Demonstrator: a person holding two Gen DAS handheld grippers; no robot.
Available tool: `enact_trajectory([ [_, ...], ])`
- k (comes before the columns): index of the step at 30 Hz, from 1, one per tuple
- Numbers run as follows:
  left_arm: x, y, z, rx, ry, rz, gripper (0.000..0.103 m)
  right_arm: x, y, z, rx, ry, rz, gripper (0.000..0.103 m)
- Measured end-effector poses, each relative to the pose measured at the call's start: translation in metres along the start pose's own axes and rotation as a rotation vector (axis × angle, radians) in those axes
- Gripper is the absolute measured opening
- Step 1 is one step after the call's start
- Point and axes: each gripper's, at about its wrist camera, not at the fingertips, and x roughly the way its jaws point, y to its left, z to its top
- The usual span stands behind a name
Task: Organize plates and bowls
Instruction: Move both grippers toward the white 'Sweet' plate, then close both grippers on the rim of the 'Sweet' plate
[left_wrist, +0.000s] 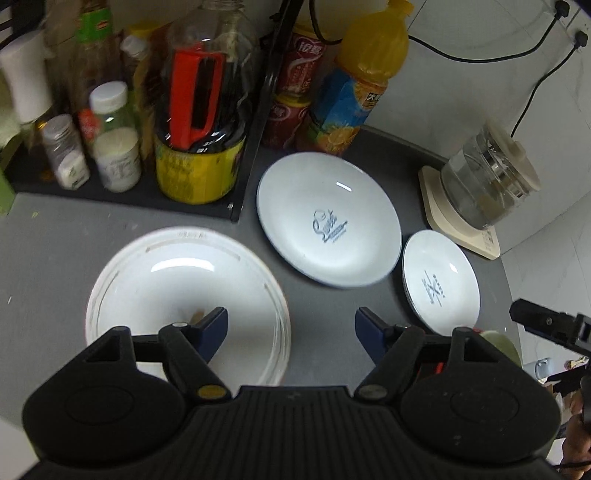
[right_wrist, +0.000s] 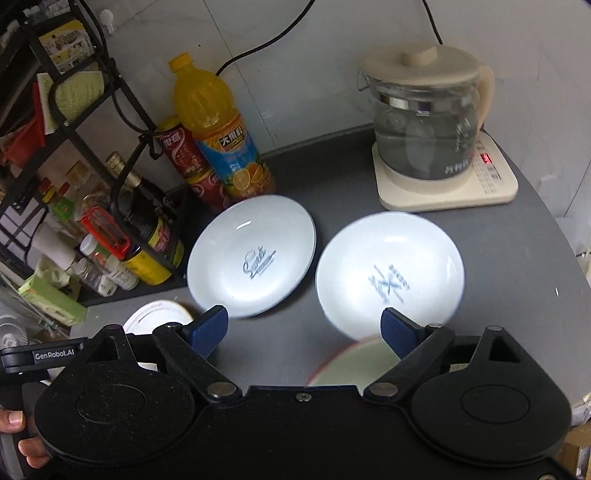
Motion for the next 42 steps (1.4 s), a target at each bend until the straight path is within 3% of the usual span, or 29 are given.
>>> enact_trajectory([
  [14, 0.034, 0.013, 0.017, -0.091, 0.041, -0.043, 0.070, 0.036, 0.020, 0.032, -0.069, 0.054, -0.025, 0.089],
  [18, 0.044, 0.012, 0.018, -0.125, 0.046, -0.033, 0.063, 0.052, 0.022, 0.041, -0.117, 0.072, -0.017, 0.088],
  [25, 0.059, 0.012, 0.021, -0.235, 0.013, 0.009, 0.047, 0.089, 0.020, 0.063, -0.183, 0.140, 0.028, 0.073],
  [32, 0.074, 0.009, 0.027, -0.345, -0.017, 0.033, 0.031, 0.127, 0.015, 0.083, -0.230, 0.198, 0.072, 0.064],
  [42, 0.106, 0.004, 0.031, -0.467, -0.055, 0.092, 0.024, 0.189, 0.010, 0.095, -0.287, 0.287, 0.089, 0.050],
])
